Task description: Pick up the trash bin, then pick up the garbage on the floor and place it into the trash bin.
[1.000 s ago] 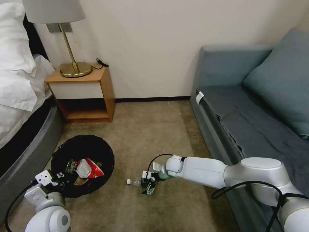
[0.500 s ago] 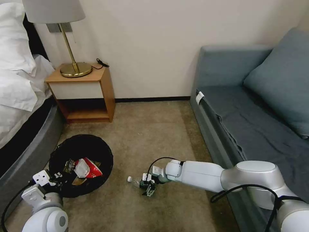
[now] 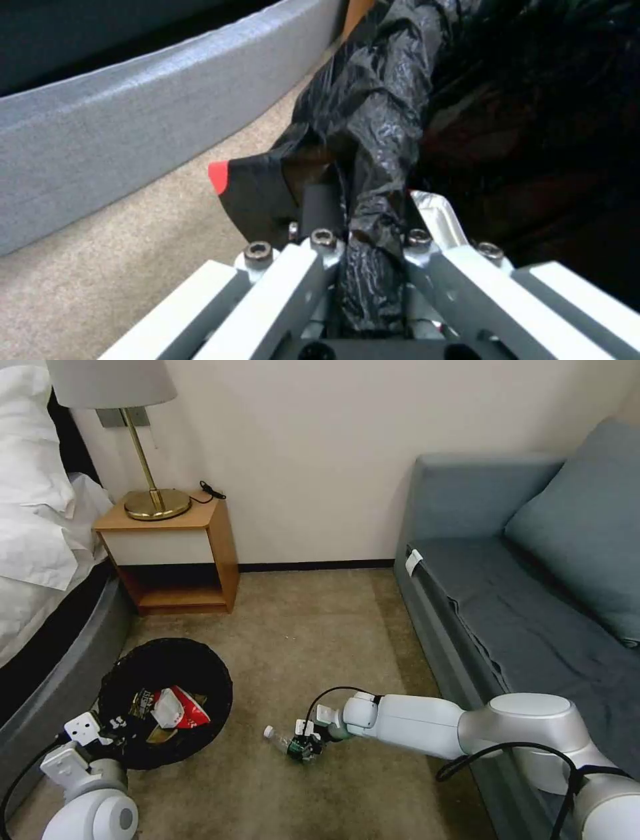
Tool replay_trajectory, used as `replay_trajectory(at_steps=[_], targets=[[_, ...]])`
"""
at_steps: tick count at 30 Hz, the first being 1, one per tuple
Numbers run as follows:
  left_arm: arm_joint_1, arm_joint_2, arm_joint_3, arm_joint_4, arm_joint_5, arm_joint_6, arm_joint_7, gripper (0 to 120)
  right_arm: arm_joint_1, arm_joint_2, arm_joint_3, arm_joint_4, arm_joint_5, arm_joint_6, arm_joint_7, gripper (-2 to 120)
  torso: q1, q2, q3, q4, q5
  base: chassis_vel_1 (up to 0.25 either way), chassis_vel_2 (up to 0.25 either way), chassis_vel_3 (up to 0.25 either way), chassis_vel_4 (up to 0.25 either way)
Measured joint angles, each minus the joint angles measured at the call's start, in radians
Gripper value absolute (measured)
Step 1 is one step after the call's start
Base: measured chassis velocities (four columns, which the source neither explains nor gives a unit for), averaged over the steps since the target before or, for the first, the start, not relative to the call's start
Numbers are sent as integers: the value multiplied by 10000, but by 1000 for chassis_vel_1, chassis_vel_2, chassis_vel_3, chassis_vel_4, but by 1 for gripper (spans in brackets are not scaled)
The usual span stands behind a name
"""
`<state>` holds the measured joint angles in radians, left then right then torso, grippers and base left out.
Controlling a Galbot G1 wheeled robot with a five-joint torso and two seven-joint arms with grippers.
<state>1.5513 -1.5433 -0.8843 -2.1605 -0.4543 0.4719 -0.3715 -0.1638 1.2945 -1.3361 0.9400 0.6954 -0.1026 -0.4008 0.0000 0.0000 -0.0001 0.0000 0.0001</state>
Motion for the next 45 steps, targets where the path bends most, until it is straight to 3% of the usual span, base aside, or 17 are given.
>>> replay_trajectory(at_steps=[3, 5, 7, 11, 18, 26, 30, 32, 34, 39, 41, 42, 43, 45], targets=[[15, -11, -3, 9, 10, -25, 13, 3, -27, 10, -31, -12, -11, 50, -1, 29, 0, 1, 0, -1, 0, 0, 0, 0, 0], [16, -12, -3, 12, 12, -29, 14, 3, -32, 11, -34, -15, -13, 60, -1, 29, 0, 1, 0, -1, -1, 0, 0, 0, 0], [21, -20, -12, 31, 21, -61, 20, 3, -41, 10, -41, -19, -21, 161, 28, 19, 0, 2, 0, -1, -1, 0, 0, 0, 0], [16, -35, -18, 71, 29, -77, 23, 3, 36, -113, -10, 129, 14, 291, 122, 11, -1, 1, 1, 1, -1, 0, 0, 0, 0], [-18, -37, -23, 91, 30, -82, 29, 3, 296, -564, 283, 607, 112, 454, 183, 9, 0, 1, 1, 1, 0, 0, 0, 0, 0], [-68, 24, -42, 123, 26, -38, 32, 3, 777, -1921, 1286, 1191, -75, 1179, 234, 9, 0, 1, 1, 0, 2, 0, 0, 0, 0], [-112, 106, 8, 266, 0, -5, 37, 3, 972, -2717, 3177, 2411, -111, 1182, 422, 9, 0, 0, 1, -6, 2, 0, 0, 0, 0], [-116, 114, 16, 274, -1, 0, 37, 3, 1008, -2751, 3339, 2579, -54, 1154, 455, 9, 0, 0, 1, -6, 1, 0, 0, 0, 0], [-151, 124, 86, 299, -3, 58, 37, 3, 1251, -2842, 4217, 3791, 309, 880, 668, 9, 0, 1, 1, 2, -2, 0, 0, 0, 0], [-202, 100, 164, 331, -3, 132, 37, 3, 1389, -2629, 4579, 5308, 1116, 400, 1238, 9, -1, 1, 0, -2, -2, 0, 0, 0, 0], [-216, 73, 217, 406, -5, 142, 39, 3, 1309, -1665, 4359, 6337, 1728, 51, 1956, 9, 0, 1, 0, -1, -4, 0, 0, 0, 0], [-216, 73, 217, 406, -5, 142, 39, 3, 1309, -1665, 4359, 6337, 1728, 51, 1956, 9, 0, 1, 0, -1, -4, 0, 0, 0, 0], [-210, 68, 231, 409, -6, 142, 42, 3, 1284, -1262, 4149, 6541, 1907, -37, 2133, 9, 0, 0, 1, 12, -2, 0, 0, 0, 0], [-181, 64, 219, 404, -11, 142, 35, 3, 1279, -443, 3589, 6555, 2199, -160, 2618, 9, -1, -1, 1, 7, -3, 0, 0, 0, 0]])
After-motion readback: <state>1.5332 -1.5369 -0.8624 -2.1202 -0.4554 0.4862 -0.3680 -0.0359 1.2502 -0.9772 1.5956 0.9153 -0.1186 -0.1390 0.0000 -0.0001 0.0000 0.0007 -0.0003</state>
